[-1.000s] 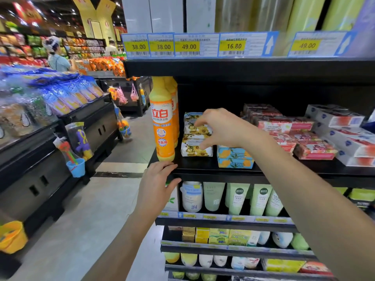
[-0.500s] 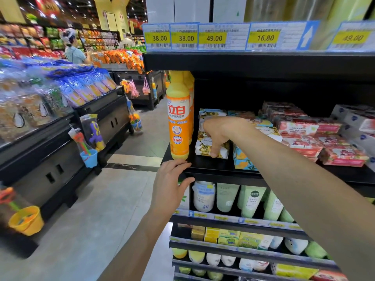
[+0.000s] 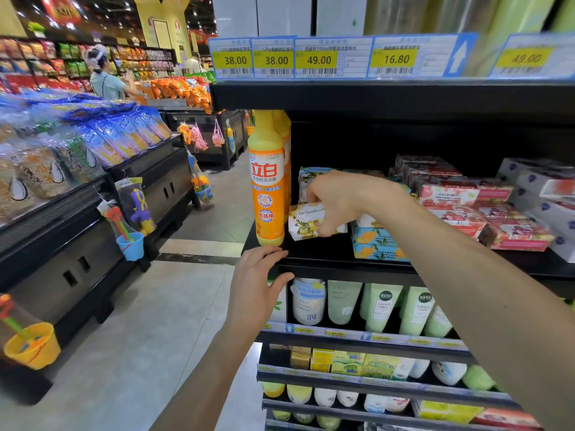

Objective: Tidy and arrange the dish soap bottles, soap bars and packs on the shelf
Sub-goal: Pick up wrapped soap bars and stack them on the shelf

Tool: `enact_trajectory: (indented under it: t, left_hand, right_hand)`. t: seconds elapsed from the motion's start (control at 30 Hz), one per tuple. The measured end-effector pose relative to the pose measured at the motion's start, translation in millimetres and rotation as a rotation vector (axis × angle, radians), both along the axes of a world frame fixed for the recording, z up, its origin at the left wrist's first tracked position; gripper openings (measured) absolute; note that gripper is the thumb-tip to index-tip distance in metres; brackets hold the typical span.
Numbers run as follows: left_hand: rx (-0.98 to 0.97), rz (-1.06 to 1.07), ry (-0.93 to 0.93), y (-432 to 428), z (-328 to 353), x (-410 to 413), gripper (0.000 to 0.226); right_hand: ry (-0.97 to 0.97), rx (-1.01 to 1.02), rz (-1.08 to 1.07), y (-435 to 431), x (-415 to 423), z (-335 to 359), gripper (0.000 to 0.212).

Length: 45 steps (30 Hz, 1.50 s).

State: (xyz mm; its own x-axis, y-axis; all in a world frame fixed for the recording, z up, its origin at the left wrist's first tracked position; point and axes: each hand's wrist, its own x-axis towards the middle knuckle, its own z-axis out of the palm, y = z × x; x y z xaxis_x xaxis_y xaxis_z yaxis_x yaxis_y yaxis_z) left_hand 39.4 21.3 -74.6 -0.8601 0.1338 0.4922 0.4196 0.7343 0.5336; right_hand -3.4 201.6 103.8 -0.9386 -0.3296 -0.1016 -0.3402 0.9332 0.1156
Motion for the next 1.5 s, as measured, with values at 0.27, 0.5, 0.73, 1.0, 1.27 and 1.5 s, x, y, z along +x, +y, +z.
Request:
enact_trajectory:
  t: [0.27, 0.5, 0.73, 1.0, 1.27, 1.5]
  left_hand:
    - [0.085, -0.062, -0.022, -4.2, 9.3, 7.1, 0.041]
    - [0.856, -0.368, -0.368, 2.4, 44.8, 48.6, 0.036]
    - [1.049, -0.447, -0.555, 16.5, 48.2, 68.0, 0.046]
    - [1.091, -0.432, -0.597, 16.7, 43.0, 77.1, 0.049]
    - [1.03, -0.444, -0.634, 23.7, 40.2, 81.6, 0.052]
    - [1.035, -0.424, -0.674, 28.5, 37.4, 86.8, 0.051]
  right_hand:
    - [0.219, -0.185, 0.112, 14.0, 62.3, -0.5, 0.073]
    - [0.292, -0.542, 0.139, 28.3, 107.9, -47.7, 0.073]
    - [0.294, -0.818, 0.161, 28.5, 126.0, -89.1, 0.073]
    - [0.079, -1.528, -0.24, 25.5, 151.9, -116.2, 0.074]
    - [-0.057, -1.922, -0.304, 18.7, 155.3, -139.2, 0.051]
    - [-0.037, -1.958, -0.269, 23.4, 156.5, -147.3, 0.049]
